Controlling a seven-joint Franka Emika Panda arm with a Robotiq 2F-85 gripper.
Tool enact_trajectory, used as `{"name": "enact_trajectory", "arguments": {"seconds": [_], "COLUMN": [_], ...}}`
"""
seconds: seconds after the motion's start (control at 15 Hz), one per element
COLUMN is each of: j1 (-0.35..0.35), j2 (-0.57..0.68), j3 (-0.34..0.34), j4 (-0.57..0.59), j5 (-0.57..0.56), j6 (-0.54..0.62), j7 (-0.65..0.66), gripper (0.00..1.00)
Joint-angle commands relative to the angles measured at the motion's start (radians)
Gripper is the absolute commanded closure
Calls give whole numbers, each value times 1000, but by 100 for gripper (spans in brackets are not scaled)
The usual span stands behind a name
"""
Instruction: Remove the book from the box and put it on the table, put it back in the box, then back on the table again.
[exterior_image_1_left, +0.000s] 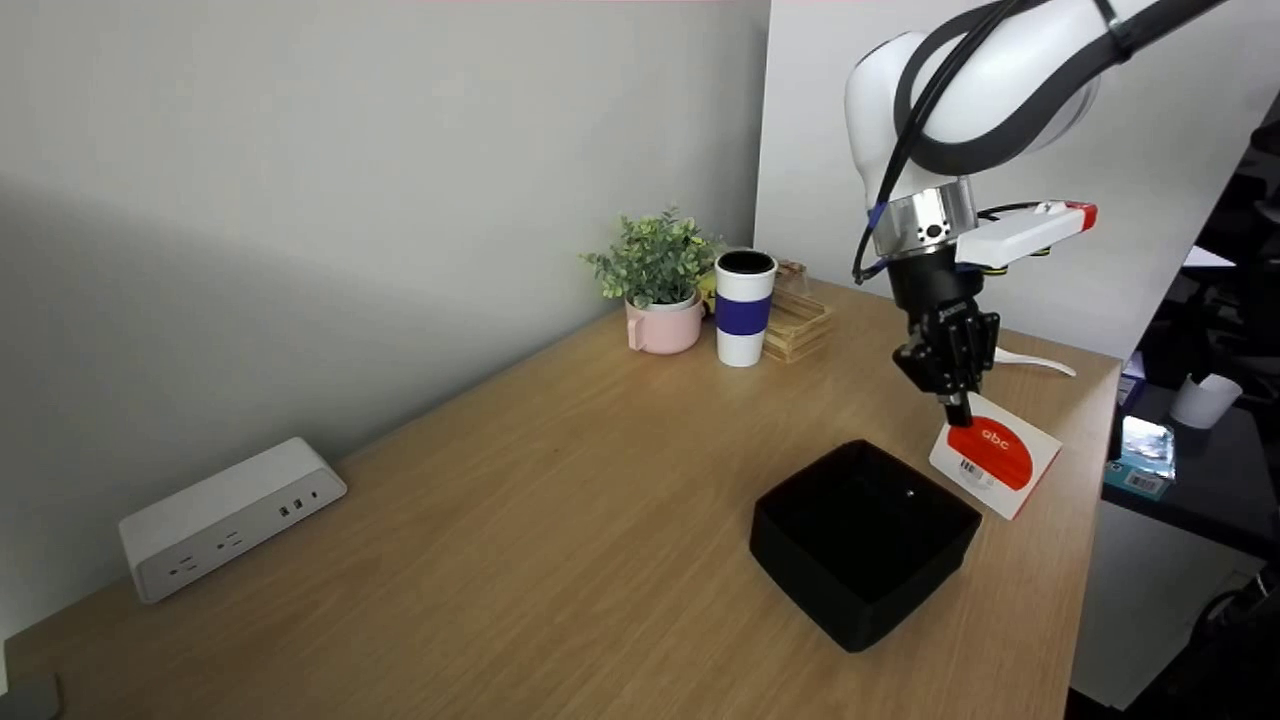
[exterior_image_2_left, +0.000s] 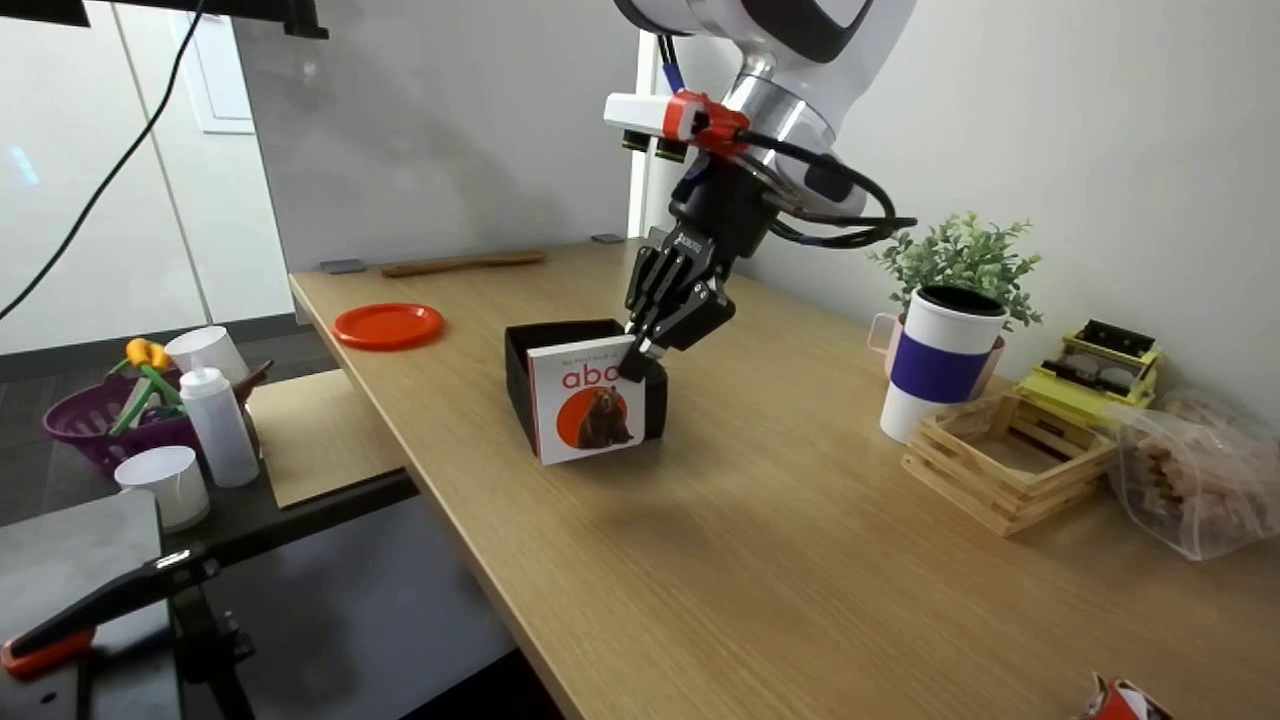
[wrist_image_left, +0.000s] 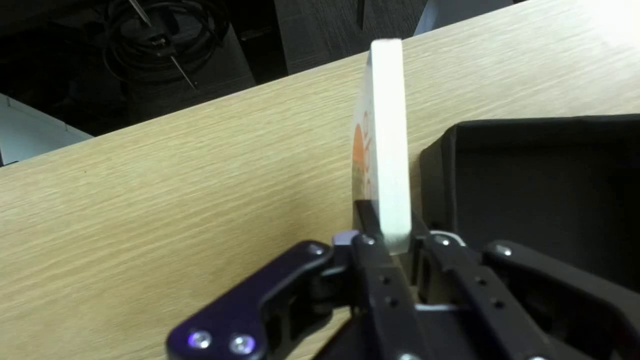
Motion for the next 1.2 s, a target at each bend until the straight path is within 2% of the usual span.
{"name": "enact_trajectory", "arguments": {"seconds": [0.0,0.4,1.07,1.13], "j1": [1,5,-13,-14], "j2": [35,80,160,166], "j3": [0,-11,-14,-14], "j4": [31,79,180,189], "j5": [18,-3,12,13], "j6": [31,46,12,7], "j7": [27,70,62,62], "gripper": [97,97,97,76]}}
